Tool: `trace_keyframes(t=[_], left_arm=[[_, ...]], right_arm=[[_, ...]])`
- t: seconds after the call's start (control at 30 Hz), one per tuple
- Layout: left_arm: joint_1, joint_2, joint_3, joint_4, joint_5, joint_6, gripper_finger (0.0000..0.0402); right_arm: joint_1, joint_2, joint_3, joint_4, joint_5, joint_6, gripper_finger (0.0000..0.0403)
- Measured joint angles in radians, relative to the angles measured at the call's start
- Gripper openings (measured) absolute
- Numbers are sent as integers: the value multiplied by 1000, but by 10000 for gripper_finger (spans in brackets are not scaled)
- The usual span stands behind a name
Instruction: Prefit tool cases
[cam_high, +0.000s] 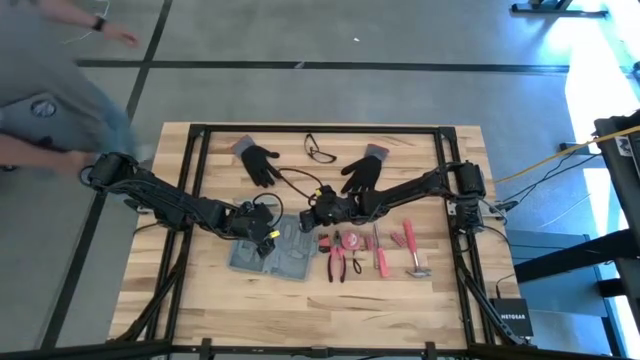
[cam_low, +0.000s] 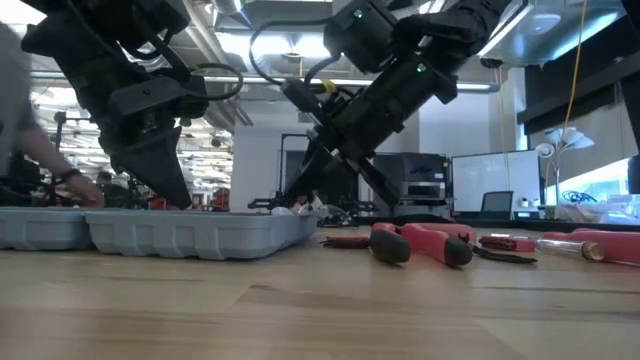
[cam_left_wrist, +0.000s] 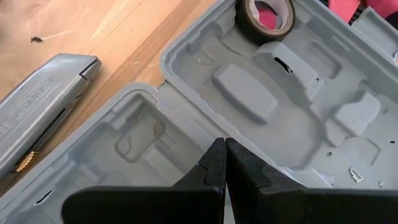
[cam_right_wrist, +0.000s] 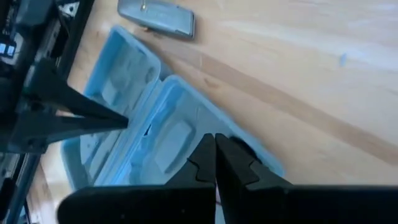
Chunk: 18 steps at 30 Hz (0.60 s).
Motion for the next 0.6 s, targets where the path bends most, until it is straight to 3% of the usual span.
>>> trace_keyframes(t=[0.17,0.4,0.6], left_arm=[[0,0,0,-1,0,-5,0],[-1,0,0,4,0,-37,0],[-1,0,0,4,0,-82,0]], right_arm=[[0,14,0,-46,38,3,0],[6,79,4,59,-4,35,0],[4,60,0,39,-8,11,0]])
